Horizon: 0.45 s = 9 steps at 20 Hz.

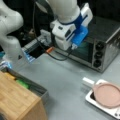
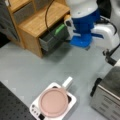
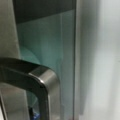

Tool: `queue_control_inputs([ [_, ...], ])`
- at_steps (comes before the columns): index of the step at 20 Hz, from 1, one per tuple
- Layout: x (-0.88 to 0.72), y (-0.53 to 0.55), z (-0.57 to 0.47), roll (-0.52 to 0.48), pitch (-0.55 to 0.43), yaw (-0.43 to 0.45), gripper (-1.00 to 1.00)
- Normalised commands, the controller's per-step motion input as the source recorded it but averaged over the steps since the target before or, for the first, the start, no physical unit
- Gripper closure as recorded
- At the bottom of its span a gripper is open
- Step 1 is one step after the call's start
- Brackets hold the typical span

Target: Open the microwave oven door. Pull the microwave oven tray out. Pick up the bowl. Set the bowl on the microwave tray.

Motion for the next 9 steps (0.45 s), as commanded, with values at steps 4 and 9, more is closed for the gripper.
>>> queue_control_inputs([
  [4, 0.18, -0.30, 0.00, -0.411, 0.143, 0.175, -1.00],
  [9, 0.21, -0.19, 0.00, -0.284, 0.102, 0.080, -1.00],
])
